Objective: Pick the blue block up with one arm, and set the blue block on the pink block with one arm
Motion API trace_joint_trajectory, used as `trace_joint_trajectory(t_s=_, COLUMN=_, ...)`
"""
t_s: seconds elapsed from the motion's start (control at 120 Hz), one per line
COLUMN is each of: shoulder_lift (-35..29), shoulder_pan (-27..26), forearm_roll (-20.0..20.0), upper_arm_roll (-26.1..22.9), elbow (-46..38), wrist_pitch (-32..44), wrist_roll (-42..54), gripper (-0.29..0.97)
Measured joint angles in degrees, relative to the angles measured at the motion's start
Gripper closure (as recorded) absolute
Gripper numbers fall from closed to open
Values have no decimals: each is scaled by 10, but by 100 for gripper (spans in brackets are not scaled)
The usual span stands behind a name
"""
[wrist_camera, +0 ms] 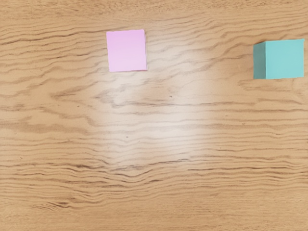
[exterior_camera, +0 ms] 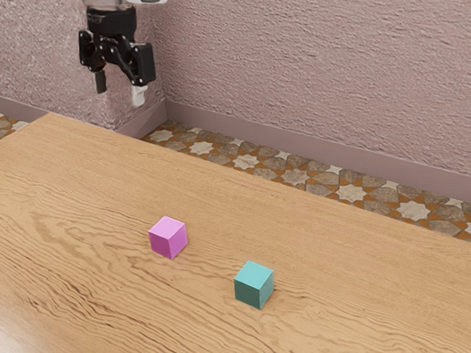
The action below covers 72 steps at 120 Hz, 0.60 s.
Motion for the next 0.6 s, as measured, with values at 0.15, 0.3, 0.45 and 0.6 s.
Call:
trace_joint_trajectory(t_s=0.15, shoulder_lift=0, shoulder_pan=-14, forearm_roll=0, upper_arm_roll=0, elbow=0, wrist_pitch=45, wrist_roll=-2, gripper=0)
trace_joint_trajectory(t_s=0.3, shoulder_lift=-1, shoulder_pan=-16, forearm_roll=0, upper_arm_roll=0, elbow=4, wrist_pitch=67, wrist_roll=-3, gripper=0)
trace_joint_trajectory(t_s=0.45, shoulder_lift=-6, shoulder_pan=15, forearm_roll=5, upper_arm_roll=-26, elbow=121, wrist_pitch=55, wrist_roll=-5, gripper=0)
trace_joint_trajectory(t_s=0.6, shoulder_lift=4, shoulder_pan=55, forearm_roll=8, upper_arm_roll=-74, elbow=141, wrist_pitch=48, wrist_roll=-6, gripper=0)
